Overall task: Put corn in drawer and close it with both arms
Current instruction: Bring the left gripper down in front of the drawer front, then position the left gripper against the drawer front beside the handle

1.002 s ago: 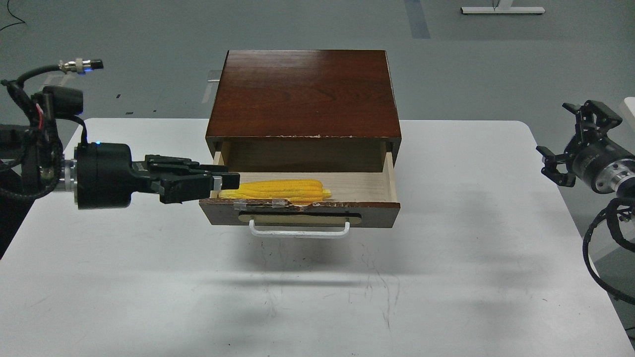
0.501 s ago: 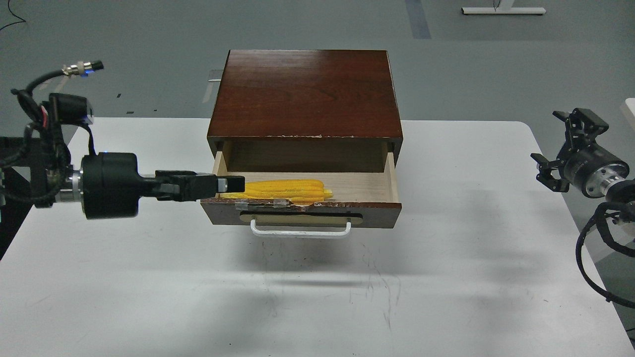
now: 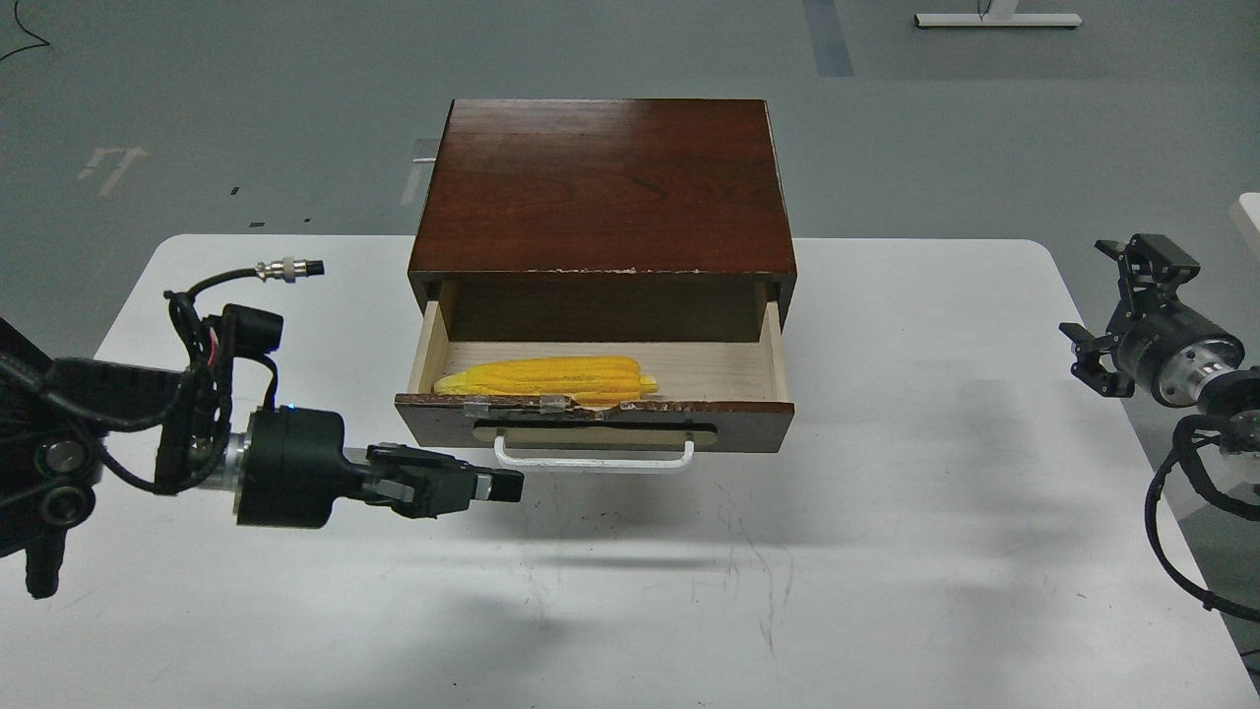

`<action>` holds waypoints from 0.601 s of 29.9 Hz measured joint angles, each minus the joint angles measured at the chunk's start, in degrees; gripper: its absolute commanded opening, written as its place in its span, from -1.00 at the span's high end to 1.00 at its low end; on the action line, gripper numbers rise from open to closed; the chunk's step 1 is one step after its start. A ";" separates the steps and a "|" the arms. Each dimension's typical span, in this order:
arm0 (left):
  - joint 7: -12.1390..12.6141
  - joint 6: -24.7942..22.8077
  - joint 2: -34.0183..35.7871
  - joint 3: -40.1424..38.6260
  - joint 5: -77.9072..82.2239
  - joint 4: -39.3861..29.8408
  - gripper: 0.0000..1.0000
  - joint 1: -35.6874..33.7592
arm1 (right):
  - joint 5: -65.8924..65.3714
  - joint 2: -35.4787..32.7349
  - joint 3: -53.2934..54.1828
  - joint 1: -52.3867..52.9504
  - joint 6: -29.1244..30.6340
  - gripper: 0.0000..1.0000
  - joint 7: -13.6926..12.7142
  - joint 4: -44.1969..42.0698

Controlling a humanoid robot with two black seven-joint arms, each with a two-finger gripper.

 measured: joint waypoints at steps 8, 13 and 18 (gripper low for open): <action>0.00 1.23 -6.39 -0.07 -0.31 2.42 1.00 2.95 | 0.01 0.69 0.54 2.30 -0.31 -1.00 0.44 -0.06; 0.00 3.27 -8.93 -0.09 -0.57 4.11 1.00 4.96 | 0.09 2.04 4.33 3.42 -0.14 -0.98 4.72 -0.02; 0.00 4.76 -11.04 -0.37 -0.76 5.88 1.00 6.85 | 0.10 3.86 5.32 4.49 0.00 -0.98 11.40 0.05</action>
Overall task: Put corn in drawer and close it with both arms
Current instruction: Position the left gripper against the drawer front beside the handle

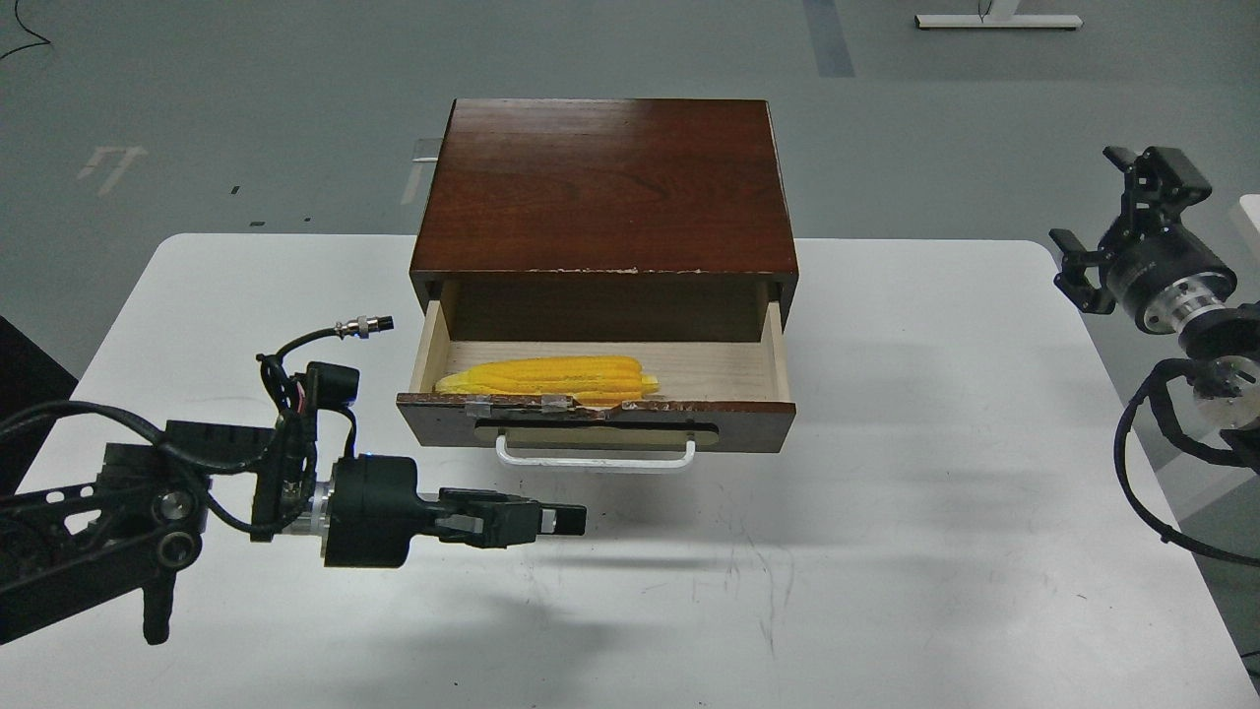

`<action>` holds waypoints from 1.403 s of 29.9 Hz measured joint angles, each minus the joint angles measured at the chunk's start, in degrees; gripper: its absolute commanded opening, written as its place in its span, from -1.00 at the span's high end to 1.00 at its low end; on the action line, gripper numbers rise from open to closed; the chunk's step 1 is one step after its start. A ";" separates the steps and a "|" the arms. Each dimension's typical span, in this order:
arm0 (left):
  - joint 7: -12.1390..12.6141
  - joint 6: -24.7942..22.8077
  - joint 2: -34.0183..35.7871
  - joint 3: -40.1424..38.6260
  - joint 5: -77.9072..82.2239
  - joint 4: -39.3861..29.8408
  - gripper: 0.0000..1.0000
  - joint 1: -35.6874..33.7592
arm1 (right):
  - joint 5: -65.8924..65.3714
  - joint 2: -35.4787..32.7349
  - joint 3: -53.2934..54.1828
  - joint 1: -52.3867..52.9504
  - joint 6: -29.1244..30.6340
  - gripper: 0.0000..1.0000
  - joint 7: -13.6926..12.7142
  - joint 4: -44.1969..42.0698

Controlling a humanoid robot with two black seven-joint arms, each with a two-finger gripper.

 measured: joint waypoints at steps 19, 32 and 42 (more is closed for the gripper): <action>-0.08 5.51 -3.20 -0.50 -1.37 5.93 1.00 0.69 | -0.03 2.01 -0.58 0.41 -0.35 -0.98 1.53 -1.33; 0.03 -2.27 -0.52 -1.08 -1.26 2.99 1.00 0.48 | -0.05 1.87 -0.67 0.40 -0.12 -0.98 1.34 -2.74; 0.00 -1.68 -1.88 -1.21 -1.28 5.13 1.00 0.51 | -0.05 2.16 -1.02 0.08 -0.07 -0.98 1.34 -3.41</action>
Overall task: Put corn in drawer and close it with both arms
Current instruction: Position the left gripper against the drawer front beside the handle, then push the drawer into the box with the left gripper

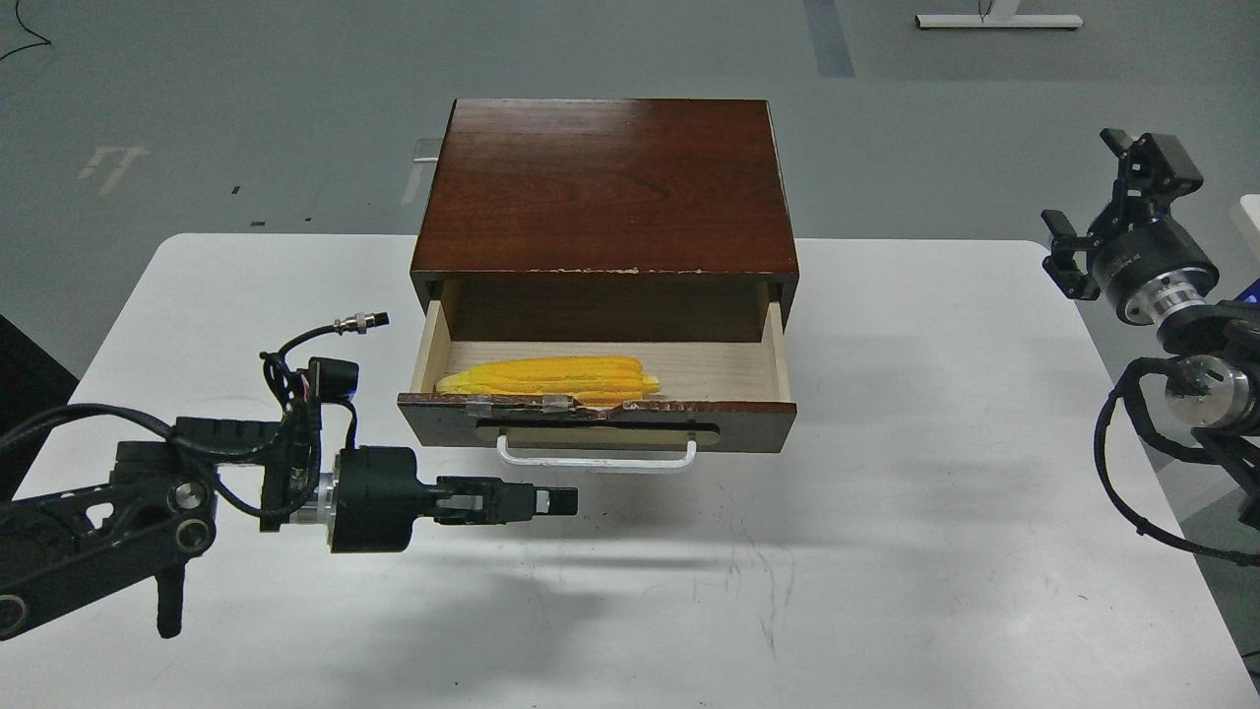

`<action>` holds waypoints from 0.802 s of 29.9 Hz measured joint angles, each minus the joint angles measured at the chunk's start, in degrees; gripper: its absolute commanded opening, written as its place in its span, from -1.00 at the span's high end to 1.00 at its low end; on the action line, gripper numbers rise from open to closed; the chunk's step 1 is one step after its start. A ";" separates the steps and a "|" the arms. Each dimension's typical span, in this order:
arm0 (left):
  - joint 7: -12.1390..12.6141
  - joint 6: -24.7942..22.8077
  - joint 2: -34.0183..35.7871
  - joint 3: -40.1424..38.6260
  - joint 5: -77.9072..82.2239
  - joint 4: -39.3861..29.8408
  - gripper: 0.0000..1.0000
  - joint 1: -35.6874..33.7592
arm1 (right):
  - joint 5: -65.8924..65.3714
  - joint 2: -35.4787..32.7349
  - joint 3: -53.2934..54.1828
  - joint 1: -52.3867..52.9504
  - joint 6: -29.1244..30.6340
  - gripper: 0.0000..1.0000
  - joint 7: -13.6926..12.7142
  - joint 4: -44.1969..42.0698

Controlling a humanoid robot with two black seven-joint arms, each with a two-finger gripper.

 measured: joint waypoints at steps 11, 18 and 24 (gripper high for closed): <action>-0.01 0.05 -1.25 -0.80 -0.12 2.15 1.00 -0.42 | -0.04 0.28 0.00 -0.17 0.00 -0.98 -0.11 0.06; -0.03 0.04 -2.39 -1.61 -0.15 4.42 1.00 -0.59 | 0.03 0.29 0.00 0.20 0.00 -0.98 -0.17 0.16; -0.03 0.04 -3.51 -2.23 -0.15 6.32 1.00 -0.80 | 0.02 0.28 0.07 0.33 0.00 -0.99 -0.17 0.15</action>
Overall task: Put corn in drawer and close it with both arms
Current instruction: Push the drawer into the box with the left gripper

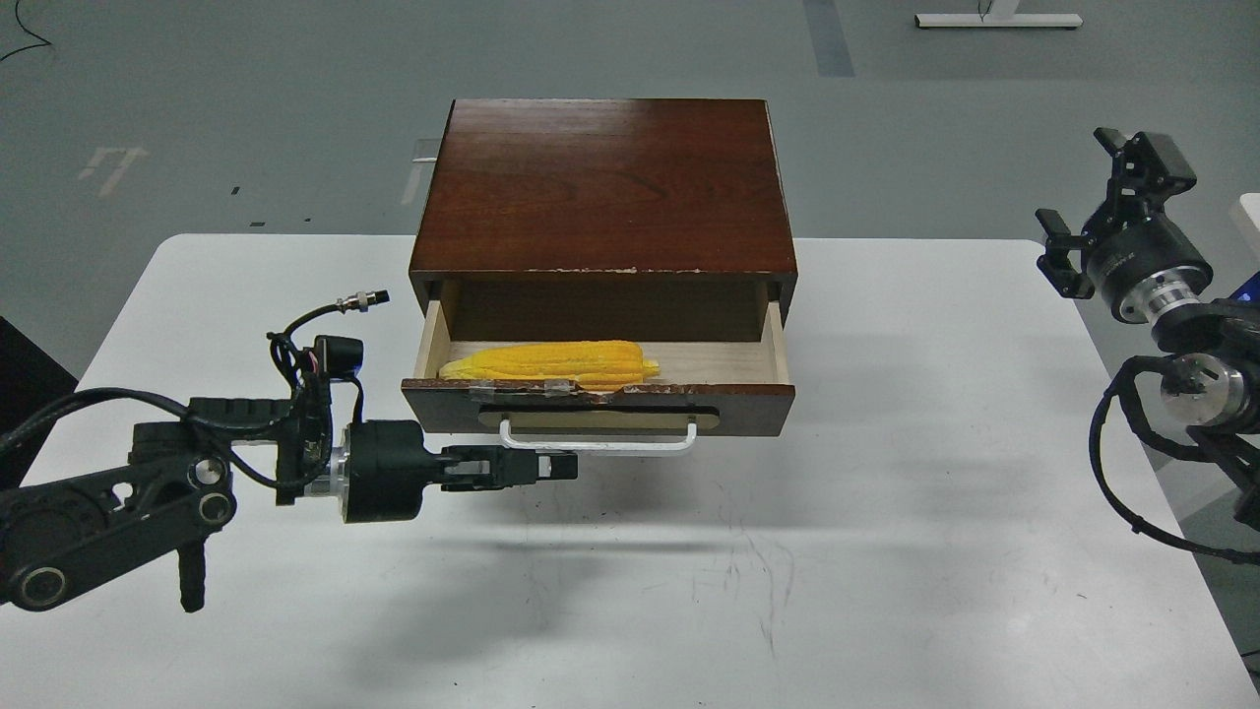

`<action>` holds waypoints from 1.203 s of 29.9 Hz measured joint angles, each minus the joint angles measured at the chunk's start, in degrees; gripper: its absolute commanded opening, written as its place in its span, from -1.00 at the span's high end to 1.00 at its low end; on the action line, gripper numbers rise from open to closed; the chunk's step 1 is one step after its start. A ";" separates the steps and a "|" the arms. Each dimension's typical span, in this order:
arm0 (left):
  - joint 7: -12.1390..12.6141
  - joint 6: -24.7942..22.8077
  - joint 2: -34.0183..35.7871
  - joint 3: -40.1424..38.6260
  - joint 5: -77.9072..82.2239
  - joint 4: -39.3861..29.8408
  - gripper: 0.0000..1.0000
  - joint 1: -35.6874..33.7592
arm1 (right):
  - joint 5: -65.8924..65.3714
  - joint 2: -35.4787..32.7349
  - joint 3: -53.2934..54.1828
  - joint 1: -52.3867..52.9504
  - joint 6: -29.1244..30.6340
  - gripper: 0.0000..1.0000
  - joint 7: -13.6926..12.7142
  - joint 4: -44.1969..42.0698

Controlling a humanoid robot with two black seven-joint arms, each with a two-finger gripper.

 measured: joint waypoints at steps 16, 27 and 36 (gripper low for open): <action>0.02 -0.18 -4.53 -1.39 0.04 6.99 0.94 -1.15 | -0.06 0.32 0.03 0.07 -0.02 -0.99 -0.09 -0.11; 0.08 -0.67 -7.56 -1.38 0.01 11.61 0.90 -3.70 | 0.01 0.36 0.02 0.12 -0.01 -1.00 -0.09 -0.08; 0.03 -0.78 -9.34 -1.36 0.02 13.22 0.86 -4.35 | -0.07 0.34 -0.07 0.12 0.09 -1.00 -0.09 -0.07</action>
